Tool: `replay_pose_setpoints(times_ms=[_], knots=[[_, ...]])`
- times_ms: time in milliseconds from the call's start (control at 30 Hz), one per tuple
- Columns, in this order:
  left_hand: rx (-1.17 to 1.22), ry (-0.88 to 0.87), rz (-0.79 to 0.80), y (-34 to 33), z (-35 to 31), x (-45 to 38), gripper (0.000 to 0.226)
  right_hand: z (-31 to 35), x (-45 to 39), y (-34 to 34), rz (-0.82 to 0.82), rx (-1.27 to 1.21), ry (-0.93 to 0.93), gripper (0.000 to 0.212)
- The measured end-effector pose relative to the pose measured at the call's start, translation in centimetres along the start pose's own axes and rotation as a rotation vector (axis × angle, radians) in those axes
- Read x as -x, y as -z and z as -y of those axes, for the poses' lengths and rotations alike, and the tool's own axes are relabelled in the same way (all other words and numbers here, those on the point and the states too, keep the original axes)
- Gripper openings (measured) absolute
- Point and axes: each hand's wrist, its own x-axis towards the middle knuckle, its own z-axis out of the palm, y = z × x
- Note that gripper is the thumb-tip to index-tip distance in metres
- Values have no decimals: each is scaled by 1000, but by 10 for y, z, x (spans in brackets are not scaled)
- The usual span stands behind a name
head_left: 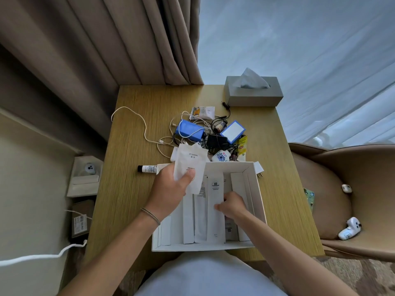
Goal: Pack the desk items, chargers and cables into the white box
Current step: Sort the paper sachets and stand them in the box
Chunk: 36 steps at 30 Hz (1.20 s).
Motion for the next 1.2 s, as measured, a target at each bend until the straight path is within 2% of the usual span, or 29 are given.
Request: replay_pose_setpoints(times_ms=[200, 433, 533, 700, 833, 933, 1033, 1200], knots=[[-3, 113, 61, -10, 14, 3, 14, 6, -3, -5, -30, 205, 48, 6], [22, 274, 117, -24, 37, 2, 13, 19, 2, -4, -99, 665, 178, 15], [73, 391, 148, -33, 52, -1, 22, 26, 12, 10, -145, 743, 229, 20], [84, 503, 228, -60, 75, -14, 21, 31, 37, 47, -314, 618, 274, 27], [-4, 512, 156, -85, 92, -32, 25, 37, 56, 64, -308, 454, 309, 22], [-155, 480, 101, -100, 101, -45, 30, 35, 65, 72, -294, 386, 312, 20], [-296, 459, 101, -111, 107, -52, 26, 29, 67, 79, -285, 340, 305, 19], [-335, 462, 107, -128, 109, -55, 19, 21, 66, 86, -292, 268, 309, 18]])
